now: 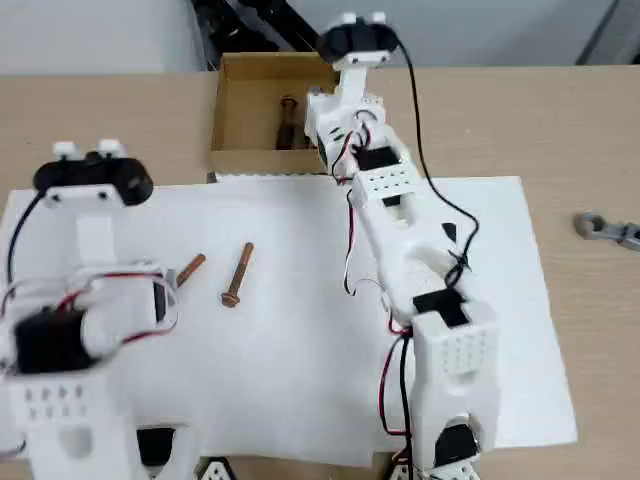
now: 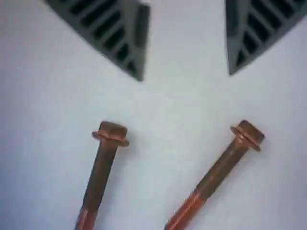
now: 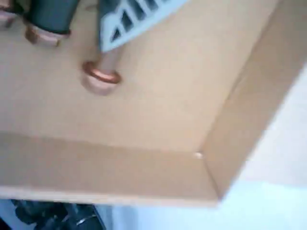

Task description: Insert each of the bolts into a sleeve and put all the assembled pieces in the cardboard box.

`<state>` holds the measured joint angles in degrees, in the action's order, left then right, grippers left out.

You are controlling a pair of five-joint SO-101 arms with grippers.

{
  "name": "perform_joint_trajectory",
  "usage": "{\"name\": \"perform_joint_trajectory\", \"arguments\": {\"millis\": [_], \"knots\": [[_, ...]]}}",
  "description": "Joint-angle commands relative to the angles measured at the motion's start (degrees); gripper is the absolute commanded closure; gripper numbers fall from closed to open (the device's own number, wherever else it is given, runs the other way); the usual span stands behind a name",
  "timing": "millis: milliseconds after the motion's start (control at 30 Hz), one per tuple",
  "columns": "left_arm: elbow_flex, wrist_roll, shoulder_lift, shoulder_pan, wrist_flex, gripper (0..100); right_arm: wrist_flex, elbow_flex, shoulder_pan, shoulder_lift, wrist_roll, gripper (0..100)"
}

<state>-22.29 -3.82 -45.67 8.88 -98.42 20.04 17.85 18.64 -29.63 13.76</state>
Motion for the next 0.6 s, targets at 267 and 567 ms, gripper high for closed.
{"name": "perform_joint_trajectory", "arguments": {"millis": [267,567], "knots": [[9.7,9.3,23.9,0.3,-1.5,85,24.5,2.6,-0.7,25.2,0.3,85.1],[14.0,15.3,45.6,0.3,0.0,85,41.2,2.6,-0.7,35.5,0.3,85.1]]}}
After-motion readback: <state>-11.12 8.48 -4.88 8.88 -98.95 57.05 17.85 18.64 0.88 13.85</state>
